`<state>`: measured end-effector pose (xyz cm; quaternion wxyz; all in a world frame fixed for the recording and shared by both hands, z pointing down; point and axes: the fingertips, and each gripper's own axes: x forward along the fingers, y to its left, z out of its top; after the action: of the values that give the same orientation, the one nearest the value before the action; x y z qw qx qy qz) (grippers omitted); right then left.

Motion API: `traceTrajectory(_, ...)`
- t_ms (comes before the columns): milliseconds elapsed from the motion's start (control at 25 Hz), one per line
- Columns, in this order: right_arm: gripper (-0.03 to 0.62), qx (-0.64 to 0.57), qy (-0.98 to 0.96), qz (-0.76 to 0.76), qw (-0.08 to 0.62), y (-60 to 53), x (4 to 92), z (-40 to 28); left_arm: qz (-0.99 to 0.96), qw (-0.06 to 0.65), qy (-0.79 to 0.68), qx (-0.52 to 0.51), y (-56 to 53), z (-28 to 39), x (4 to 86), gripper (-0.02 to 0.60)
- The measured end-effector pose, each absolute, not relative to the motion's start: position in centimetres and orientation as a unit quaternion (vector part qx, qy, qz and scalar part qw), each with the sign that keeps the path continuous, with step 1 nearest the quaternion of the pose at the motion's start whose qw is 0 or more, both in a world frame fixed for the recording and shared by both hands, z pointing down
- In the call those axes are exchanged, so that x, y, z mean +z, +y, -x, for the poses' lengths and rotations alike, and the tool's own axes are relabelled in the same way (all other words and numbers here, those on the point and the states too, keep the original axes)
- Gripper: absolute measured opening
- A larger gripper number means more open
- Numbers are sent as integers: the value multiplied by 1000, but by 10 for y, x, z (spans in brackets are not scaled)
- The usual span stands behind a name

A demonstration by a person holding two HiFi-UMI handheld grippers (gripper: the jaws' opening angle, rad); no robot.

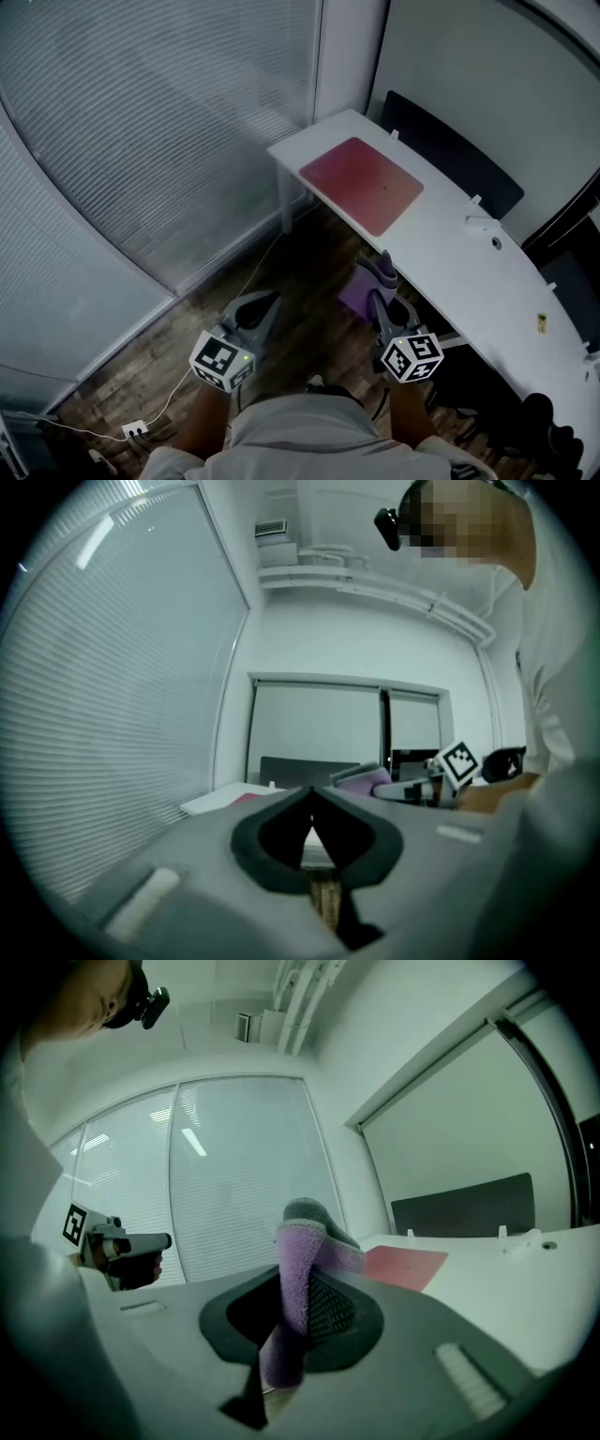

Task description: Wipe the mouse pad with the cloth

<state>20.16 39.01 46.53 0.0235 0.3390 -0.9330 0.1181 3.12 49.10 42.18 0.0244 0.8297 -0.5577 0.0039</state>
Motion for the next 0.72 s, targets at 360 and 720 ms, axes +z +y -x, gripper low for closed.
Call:
traceTrajectory(360,48,141,-930,-339,18,304,479,-235,-841,29,-539,29,403,-74,431,2)
traceTrajectory(720,48,150,-917,-369,-5,228,469,-215,-857,41,-512,40,315,-42,427,3)
